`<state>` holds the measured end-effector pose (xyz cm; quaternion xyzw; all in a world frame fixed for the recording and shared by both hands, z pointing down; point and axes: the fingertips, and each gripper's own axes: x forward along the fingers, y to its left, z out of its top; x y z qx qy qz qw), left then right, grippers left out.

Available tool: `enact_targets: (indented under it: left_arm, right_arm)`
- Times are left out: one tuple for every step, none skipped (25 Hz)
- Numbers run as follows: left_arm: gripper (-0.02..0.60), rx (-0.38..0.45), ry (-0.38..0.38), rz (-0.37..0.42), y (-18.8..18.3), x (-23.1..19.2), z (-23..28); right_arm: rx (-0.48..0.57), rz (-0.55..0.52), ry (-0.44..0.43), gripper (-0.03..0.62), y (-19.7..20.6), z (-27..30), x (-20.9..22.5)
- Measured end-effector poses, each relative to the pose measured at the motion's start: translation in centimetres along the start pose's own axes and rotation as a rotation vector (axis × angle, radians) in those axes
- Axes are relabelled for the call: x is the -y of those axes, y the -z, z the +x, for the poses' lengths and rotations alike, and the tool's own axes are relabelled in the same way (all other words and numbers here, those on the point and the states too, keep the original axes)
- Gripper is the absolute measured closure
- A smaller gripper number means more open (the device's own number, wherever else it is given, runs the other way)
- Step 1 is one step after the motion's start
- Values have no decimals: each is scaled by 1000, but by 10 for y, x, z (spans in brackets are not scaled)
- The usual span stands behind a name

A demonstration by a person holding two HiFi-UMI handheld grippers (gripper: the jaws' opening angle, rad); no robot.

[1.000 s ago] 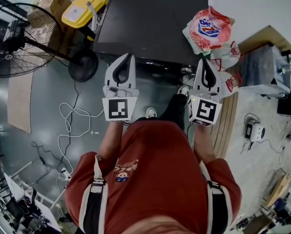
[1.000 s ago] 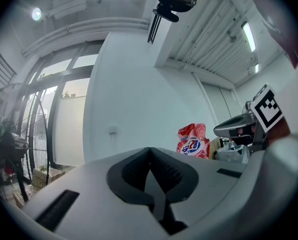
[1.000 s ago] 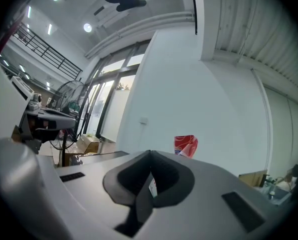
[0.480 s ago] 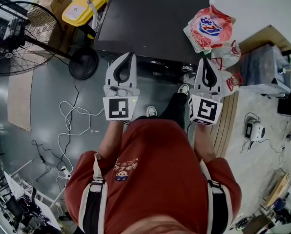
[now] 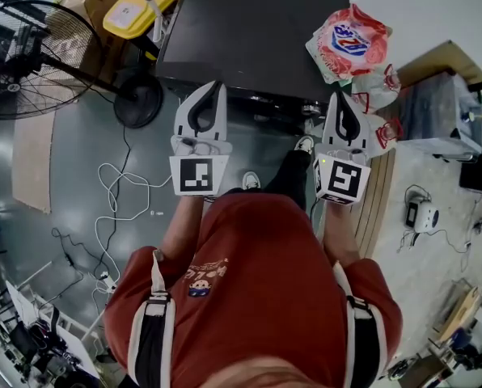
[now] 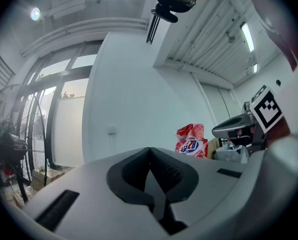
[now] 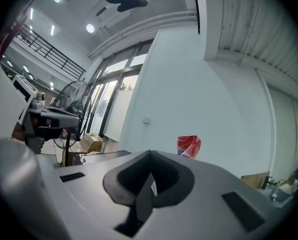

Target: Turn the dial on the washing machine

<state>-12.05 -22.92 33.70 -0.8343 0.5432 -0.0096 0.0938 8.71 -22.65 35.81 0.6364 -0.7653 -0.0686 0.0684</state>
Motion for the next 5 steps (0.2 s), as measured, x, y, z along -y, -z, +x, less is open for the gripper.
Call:
enact_targets:
  left_arm:
    - [571,4,0,5,-1,-1,0]
    - [571,8,-1,9,-1,-1,0]
    - [571,9,-2,11,-1,-2,0]
    - [571,9,-3,11,-2,-2,0]
    - [571,8,-5,11,-2,-3,-1]
  right_arm:
    - [1,1,0,586,0,0,0]
    - [1,1,0,586,-1,0,0]
    - [2,0,0,586,-1,0,0]
    - [1,-2,0,586,-1,0,0]
    - [1,-4,0,586,-1,0,0]
